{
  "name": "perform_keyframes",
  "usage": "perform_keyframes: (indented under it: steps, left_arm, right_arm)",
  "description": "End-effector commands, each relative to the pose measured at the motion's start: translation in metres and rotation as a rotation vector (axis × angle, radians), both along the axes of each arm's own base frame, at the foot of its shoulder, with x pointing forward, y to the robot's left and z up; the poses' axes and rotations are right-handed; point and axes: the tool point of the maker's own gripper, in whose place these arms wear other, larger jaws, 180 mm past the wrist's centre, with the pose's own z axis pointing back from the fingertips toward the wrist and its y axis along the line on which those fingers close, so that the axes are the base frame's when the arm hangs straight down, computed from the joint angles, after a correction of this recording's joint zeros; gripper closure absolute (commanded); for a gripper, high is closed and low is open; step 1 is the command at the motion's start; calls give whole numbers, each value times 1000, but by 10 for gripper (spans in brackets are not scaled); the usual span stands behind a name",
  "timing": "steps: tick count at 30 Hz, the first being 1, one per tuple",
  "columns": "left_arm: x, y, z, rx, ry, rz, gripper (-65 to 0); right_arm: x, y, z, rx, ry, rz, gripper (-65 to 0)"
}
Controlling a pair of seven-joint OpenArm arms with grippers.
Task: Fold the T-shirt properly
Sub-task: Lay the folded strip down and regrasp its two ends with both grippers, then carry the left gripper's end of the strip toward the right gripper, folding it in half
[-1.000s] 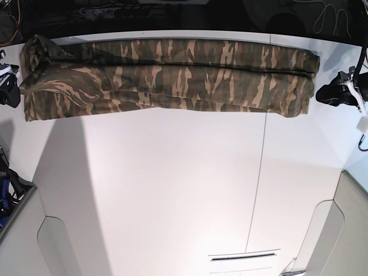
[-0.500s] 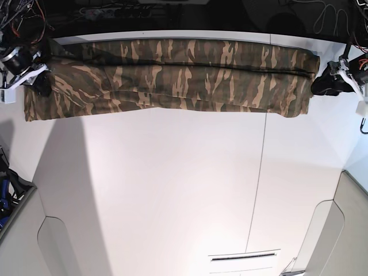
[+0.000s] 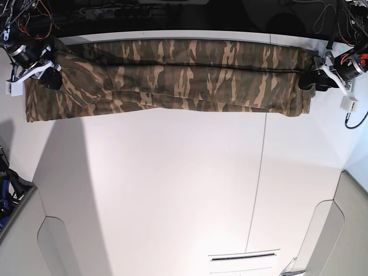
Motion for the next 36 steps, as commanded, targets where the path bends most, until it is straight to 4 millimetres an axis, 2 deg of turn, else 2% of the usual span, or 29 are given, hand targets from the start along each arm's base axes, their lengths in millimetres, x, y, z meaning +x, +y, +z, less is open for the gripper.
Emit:
perform_keyframes:
  steps: [1,4,5,6,10,11,17,22,25,27,29,33,36]
  left_arm:
    - [1,-3,4,-7,1,-27,-439]
    - [-4,-20,-4,-36,34,-75,-432]
    - [-6,-26,-7,-41,45,-91,-407]
    - [-7,-30,-9,-45,54,-105,-349]
    - [-5,-34,-9,-53,39,-107,-16]
    - [-2,-32,-7,-51,22,-98,0]
    - [15,-19,15,-30,-68,-58,0]
    - [36,-8,47,12,-177,-45,0]
    - [45,-4,51,45,-196,-46,0]
    - [51,2,51,92,-194,-53,0]
    - [58,12,53,165,-187,-66,0]
    - [76,37,76,258,-211,-62,0]
    - [82,52,90,297,-196,-51,0]
  right_arm:
    - [6,-3,10,1,-38,4,0]
    - [7,-2,11,8,-43,2,0]
    - [7,-2,11,8,-43,2,0]
    - [7,-2,11,8,-43,2,0]
    - [8,-1,12,19,-50,-1,0]
    - [9,-1,13,28,-54,-2,0]
    - [13,4,22,88,-88,-15,0]
    - [22,5,45,150,-149,-8,0]
    - [28,0,57,147,-169,-3,0]
    - [30,-5,63,131,-187,-13,-96]
    - [31,-10,69,116,-204,-21,-149]
    - [29,-14,74,99,-206,-20,-150]
    - [26,-16,72,95,-193,-22,-150]
